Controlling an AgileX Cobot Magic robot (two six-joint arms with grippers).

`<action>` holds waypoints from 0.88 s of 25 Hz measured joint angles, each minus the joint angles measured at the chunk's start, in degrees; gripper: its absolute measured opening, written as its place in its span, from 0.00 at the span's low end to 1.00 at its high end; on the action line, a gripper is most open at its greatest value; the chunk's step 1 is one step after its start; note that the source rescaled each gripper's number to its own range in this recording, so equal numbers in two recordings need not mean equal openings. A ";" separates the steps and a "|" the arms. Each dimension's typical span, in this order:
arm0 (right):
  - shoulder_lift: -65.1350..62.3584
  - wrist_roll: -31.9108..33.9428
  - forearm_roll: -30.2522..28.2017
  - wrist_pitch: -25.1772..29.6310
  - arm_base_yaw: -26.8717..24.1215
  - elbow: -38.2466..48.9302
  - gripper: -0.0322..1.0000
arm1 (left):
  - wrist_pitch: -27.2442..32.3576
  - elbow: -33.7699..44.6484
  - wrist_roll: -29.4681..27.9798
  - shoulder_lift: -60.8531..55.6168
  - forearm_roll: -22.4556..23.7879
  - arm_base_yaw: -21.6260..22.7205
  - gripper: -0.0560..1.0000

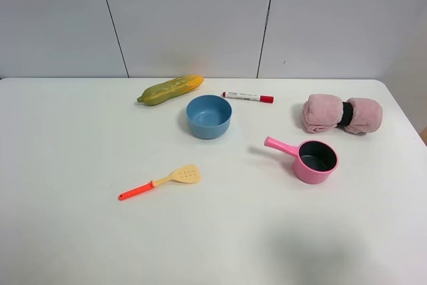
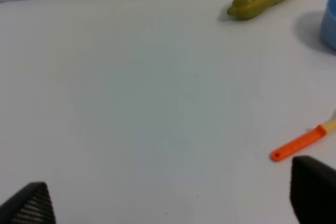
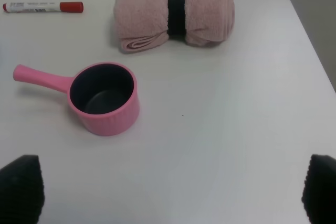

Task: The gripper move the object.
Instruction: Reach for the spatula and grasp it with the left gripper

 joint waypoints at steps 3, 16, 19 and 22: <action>0.00 0.00 0.00 0.00 0.00 0.00 1.00 | 0.00 0.00 0.00 0.00 0.00 0.00 1.00; 0.00 0.00 0.00 0.00 0.00 0.00 1.00 | 0.00 0.00 0.00 0.00 0.00 0.00 1.00; 0.00 0.00 0.00 0.00 0.00 0.00 1.00 | 0.00 0.00 0.00 0.00 0.00 0.00 1.00; 0.00 0.00 0.00 0.00 0.00 0.00 1.00 | 0.00 0.00 0.00 0.00 0.00 0.00 1.00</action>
